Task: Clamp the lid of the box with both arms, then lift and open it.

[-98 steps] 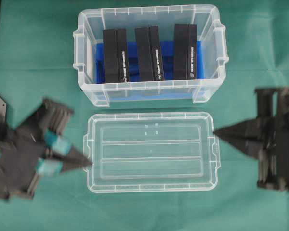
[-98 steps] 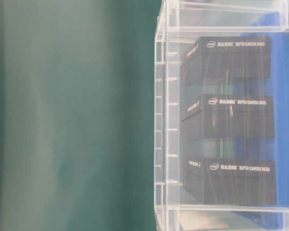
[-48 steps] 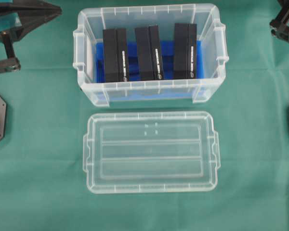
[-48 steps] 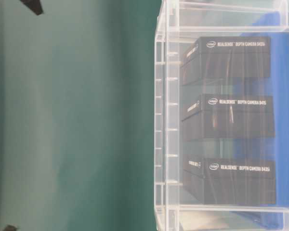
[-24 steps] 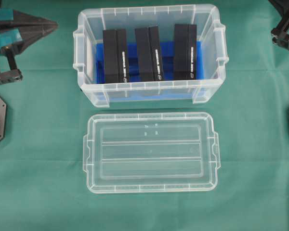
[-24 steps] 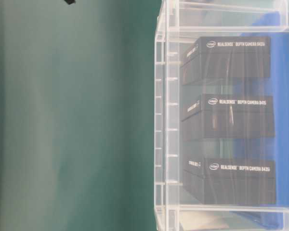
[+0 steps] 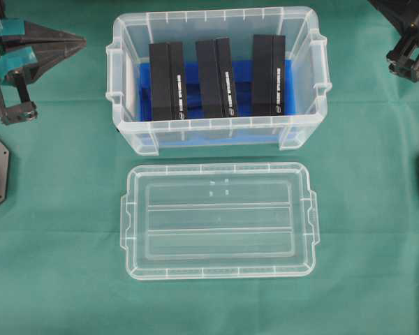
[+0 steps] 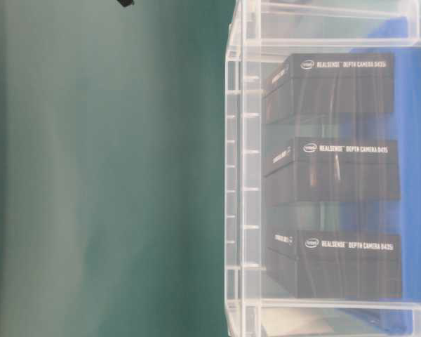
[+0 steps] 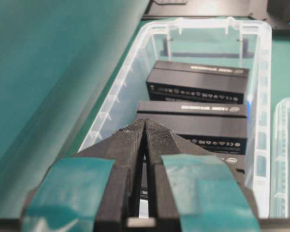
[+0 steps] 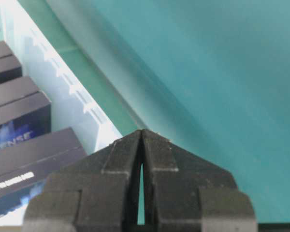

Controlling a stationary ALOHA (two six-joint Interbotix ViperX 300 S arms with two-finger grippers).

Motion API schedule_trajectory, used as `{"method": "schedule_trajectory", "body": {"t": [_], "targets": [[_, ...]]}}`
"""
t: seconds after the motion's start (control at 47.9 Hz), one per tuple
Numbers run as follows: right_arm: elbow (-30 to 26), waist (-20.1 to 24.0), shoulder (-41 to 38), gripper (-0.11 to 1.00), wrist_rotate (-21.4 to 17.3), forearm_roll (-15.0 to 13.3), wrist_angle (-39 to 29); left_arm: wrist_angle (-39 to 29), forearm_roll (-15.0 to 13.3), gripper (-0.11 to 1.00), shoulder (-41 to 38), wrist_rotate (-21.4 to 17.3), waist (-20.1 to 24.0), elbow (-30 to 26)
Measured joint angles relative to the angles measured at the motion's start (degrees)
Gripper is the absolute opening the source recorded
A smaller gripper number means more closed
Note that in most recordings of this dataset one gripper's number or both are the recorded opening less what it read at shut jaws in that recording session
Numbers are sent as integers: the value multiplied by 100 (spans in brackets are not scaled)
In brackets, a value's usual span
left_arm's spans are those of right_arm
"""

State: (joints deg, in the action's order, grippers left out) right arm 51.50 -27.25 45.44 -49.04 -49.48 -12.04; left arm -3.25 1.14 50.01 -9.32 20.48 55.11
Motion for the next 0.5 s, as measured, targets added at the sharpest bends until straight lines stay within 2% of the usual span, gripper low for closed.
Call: {"method": "schedule_trajectory", "body": {"t": [0.23, 0.501], "targets": [[105, 53, -62, 0, 0, 264, 343, -123, -9, 1, 0, 272, -185, 0], [185, 686, -123, 0, 9, 439, 439, -185, -9, 1, -70, 466, -826, 0]]}}
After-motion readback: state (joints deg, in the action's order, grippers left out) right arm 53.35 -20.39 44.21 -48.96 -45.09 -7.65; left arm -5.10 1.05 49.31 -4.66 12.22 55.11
